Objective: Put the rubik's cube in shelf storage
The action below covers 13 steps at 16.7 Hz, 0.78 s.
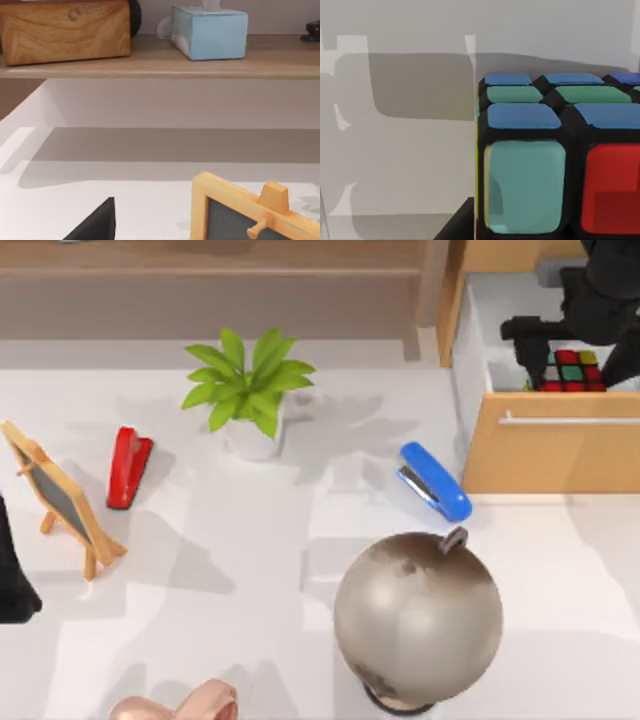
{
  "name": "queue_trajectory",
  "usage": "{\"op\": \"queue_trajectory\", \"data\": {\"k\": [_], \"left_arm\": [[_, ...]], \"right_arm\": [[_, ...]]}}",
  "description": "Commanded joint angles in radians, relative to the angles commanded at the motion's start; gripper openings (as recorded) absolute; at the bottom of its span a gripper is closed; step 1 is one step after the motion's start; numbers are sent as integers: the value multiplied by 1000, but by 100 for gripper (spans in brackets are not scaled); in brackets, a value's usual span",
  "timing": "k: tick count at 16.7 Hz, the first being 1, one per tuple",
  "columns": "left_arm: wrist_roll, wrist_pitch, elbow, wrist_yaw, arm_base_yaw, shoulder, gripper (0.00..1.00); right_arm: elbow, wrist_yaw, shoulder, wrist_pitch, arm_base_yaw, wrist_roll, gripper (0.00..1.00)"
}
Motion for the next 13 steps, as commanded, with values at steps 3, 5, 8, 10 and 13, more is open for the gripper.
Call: {"op": "queue_trajectory", "data": {"k": [3, 5, 8, 10, 13], "left_arm": [[0, 0, 0, 0, 0, 0, 100], [0, 0, 0, 0, 0, 0, 100], [0, 0, 0, 0, 0, 0, 100], [0, 0, 0, 0, 0, 0, 100], [0, 0, 0, 0, 0, 0, 100]], "right_arm": [[-19, 48, -56, -47, 16, 17, 0], [-11, 89, -126, -84, 45, 43, 0], [31, 120, -224, -123, 96, 86, 0], [63, 110, -256, -140, 134, 101, 0], [108, 59, -242, -141, 177, 93, 0]]}}
